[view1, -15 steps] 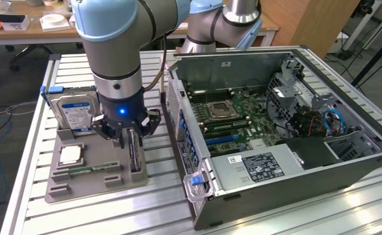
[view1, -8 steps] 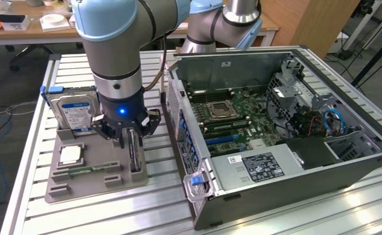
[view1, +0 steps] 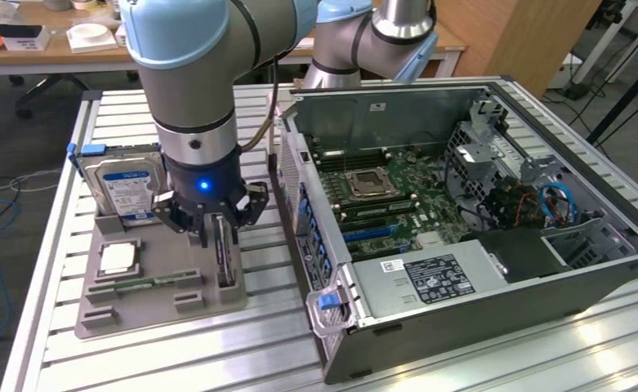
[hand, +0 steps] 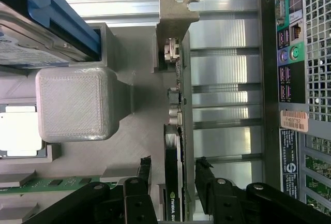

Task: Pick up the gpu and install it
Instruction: 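Pick up the gpu and move the gpu toward the slot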

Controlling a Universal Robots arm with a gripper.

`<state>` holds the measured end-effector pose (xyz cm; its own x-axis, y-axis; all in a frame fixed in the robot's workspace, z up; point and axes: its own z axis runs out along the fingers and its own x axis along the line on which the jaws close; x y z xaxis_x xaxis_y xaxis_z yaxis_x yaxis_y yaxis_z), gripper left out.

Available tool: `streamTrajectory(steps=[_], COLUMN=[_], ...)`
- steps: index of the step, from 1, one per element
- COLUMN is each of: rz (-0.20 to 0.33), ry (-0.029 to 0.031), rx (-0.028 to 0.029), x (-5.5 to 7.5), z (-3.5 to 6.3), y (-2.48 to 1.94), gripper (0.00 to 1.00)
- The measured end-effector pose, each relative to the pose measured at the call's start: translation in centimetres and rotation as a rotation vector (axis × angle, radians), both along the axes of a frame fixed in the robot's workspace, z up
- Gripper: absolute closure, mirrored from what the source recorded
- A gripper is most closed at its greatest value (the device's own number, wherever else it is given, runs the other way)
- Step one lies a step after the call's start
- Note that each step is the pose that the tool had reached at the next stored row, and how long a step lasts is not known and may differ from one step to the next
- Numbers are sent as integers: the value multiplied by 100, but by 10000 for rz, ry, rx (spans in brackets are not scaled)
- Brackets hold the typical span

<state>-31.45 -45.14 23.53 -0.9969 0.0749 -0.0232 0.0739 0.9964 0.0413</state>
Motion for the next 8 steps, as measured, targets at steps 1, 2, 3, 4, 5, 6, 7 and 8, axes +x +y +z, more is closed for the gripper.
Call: streamTrajectory(steps=[1, 2, 3, 4, 5, 6, 7, 8], rz=[-1, -2, -3, -1, -2, -1, -1, -1], ry=[0, -2, -2, 1, 0, 1, 0, 0], rx=[0, 1, 1, -1, 0, 0, 0, 0], x=[0, 0, -1, 0, -1, -1, -1, 0], z=[-3, -6, -8, -8, -11, -11, -12, -12], y=[1, 7, 11, 28, 51, 54, 54, 54], gripper=[53, 53, 53, 53, 53, 53, 53, 53])
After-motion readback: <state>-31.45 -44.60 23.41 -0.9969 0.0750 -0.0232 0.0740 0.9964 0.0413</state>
